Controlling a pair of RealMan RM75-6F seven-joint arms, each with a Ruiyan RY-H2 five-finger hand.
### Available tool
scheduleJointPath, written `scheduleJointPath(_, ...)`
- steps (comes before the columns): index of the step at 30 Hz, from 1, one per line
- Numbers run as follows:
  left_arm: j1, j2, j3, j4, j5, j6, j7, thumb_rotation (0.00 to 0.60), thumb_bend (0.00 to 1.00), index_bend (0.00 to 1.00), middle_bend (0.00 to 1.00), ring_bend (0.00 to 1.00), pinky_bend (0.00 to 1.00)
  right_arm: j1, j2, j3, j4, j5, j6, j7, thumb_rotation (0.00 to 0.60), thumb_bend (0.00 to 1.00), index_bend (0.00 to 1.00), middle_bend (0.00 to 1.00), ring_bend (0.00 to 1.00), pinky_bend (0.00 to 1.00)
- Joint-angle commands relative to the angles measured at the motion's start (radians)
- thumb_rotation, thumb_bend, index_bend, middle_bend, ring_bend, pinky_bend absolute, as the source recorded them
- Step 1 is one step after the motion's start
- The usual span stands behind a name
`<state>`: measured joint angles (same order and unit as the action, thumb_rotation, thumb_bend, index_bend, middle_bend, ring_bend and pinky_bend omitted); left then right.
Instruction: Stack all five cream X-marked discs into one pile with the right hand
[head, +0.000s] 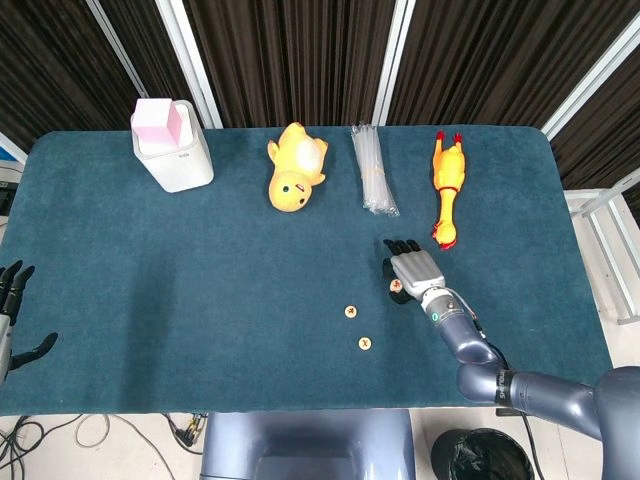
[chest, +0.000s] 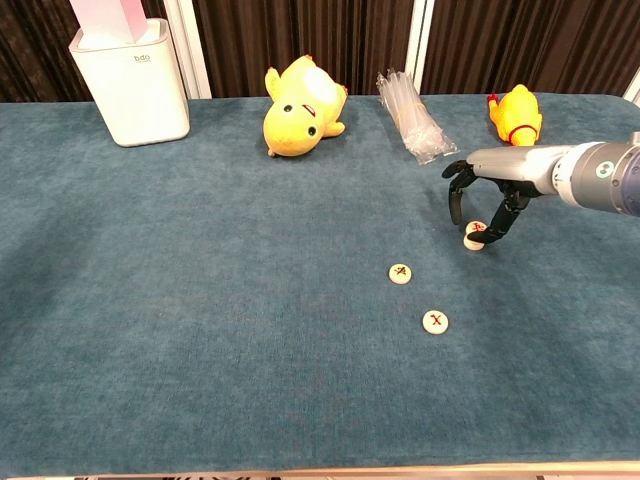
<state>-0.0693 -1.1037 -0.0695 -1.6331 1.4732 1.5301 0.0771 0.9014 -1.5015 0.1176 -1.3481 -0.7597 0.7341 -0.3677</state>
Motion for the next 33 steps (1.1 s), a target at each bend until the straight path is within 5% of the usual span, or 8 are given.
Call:
scheduleJointPath(1, 0.000, 0.000, 0.000, 0.000, 0.000, 0.000, -0.001, 0.600, 0.17, 0.05, 0.00, 0.00, 0.05, 0.003, -0.004, 0.001, 0.003, 0.006, 0.001, -0.004, 0.600, 0.41, 0.46, 0.01, 0.03, 0.04)
scheduleJointPath(33, -0.001, 0.000, 0.000, 0.001, -0.002, -0.002, 0.001, 0.600, 0.17, 0.05, 0.00, 0.00, 0.04, 0.016, -0.033, 0.002, 0.044, 0.033, -0.012, -0.011, 0.600, 0.41, 0.46, 0.01, 0.03, 0.04)
